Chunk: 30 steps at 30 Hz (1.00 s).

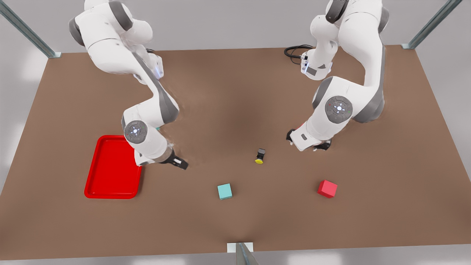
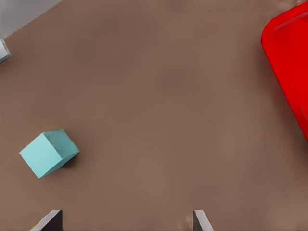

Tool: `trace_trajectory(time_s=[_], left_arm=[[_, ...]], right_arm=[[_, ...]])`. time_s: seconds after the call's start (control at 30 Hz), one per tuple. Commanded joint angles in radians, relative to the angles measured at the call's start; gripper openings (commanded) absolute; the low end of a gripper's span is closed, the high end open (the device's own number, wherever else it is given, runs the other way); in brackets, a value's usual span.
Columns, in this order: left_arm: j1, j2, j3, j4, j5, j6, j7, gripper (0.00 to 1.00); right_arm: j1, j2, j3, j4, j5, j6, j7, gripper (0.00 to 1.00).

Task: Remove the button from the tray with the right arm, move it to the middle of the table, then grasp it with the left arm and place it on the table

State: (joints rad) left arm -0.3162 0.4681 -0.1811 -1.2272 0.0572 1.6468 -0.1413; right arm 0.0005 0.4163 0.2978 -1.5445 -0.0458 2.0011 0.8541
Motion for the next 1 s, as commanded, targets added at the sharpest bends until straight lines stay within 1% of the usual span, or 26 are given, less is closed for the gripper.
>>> trace_trajectory(time_s=[0.0,0.07,0.1,0.13,0.17,0.23,0.27,0.3,0.33,0.5,0.53,0.6,0.67,0.73,0.8,0.87,0.93,0.97], left_arm=[[-0.076,0.044,0.000,0.031,0.020,0.094,-0.325,1.00],[-0.101,0.093,0.000,0.029,0.021,0.125,-0.325,1.00],[-0.122,0.107,0.000,0.031,0.020,0.134,-0.337,1.00],[-0.148,0.133,0.003,0.029,0.023,0.162,-0.386,1.00],[-0.153,0.152,0.006,0.029,0.039,0.162,-0.389,1.00],[-0.173,0.182,0.006,0.011,0.085,0.163,-0.518,1.00],[-0.182,0.217,0.006,0.012,0.113,0.163,-0.577,1.00],[-0.178,0.225,0.006,0.005,0.141,0.191,-0.575,1.00],[-0.173,0.215,0.006,-0.072,0.178,0.263,-0.580,1.00],[-0.176,0.211,-0.001,-0.115,0.202,0.295,-0.594,1.00],[-0.178,0.218,-0.001,-0.121,0.202,0.309,-0.592,1.00],[-0.170,0.238,-0.003,-0.140,0.188,0.340,-0.506,1.00],[-0.147,0.264,-0.003,-0.140,0.110,0.340,-0.330,1.00],[-0.156,0.285,-0.005,-0.143,0.110,0.366,-0.302,1.00],[-0.165,0.282,-0.028,-0.166,0.121,0.370,-0.301,1.00],[-0.184,0.282,-0.028,-0.215,0.130,0.455,-0.301,1.00],[-0.184,0.302,-0.028,-0.215,0.197,0.467,-0.301,1.00],[-0.173,0.313,-0.029,-0.227,0.208,0.504,-0.294,1.00]], right_arm=[[-0.145,-0.059,0.001,-0.014,-0.103,-0.205,-0.645,1.00],[-0.171,-0.051,-0.011,0.060,-0.138,-0.295,-0.699,1.00],[-0.130,-0.100,-0.066,0.070,-0.093,-0.387,-0.786,1.00],[-0.019,-0.163,-0.245,0.066,0.047,-0.430,-0.936,1.00],[0.050,-0.172,-0.322,0.070,0.123,-0.446,-0.919,1.00],[0.045,-0.142,-0.324,0.072,0.118,-0.432,-0.873,1.00],[0.041,-0.108,-0.322,0.116,0.116,-0.430,-0.873,1.00],[0.044,-0.103,-0.321,0.121,0.101,-0.429,-0.873,1.00],[0.042,-0.103,-0.321,0.121,0.100,-0.427,-0.873,1.00],[0.049,-0.100,-0.319,0.121,0.100,-0.427,-0.868,1.00],[0.081,-0.074,-0.321,0.155,0.098,-0.427,-0.817,1.00],[0.073,-0.037,-0.322,0.261,0.090,-0.444,-0.820,1.00],[0.075,-0.025,-0.321,0.261,0.107,-0.438,-0.793,1.00],[0.070,-0.022,-0.322,0.262,0.149,-0.430,-0.745,1.00],[0.072,-0.022,-0.322,0.261,0.149,-0.432,-0.739,1.00],[0.069,-0.024,-0.322,0.261,0.149,-0.436,-0.744,1.00],[0.069,-0.024,-0.322,0.262,0.149,-0.436,-0.733,1.00],[0.070,-0.024,-0.322,0.261,0.149,-0.438,-0.728,1.00]])
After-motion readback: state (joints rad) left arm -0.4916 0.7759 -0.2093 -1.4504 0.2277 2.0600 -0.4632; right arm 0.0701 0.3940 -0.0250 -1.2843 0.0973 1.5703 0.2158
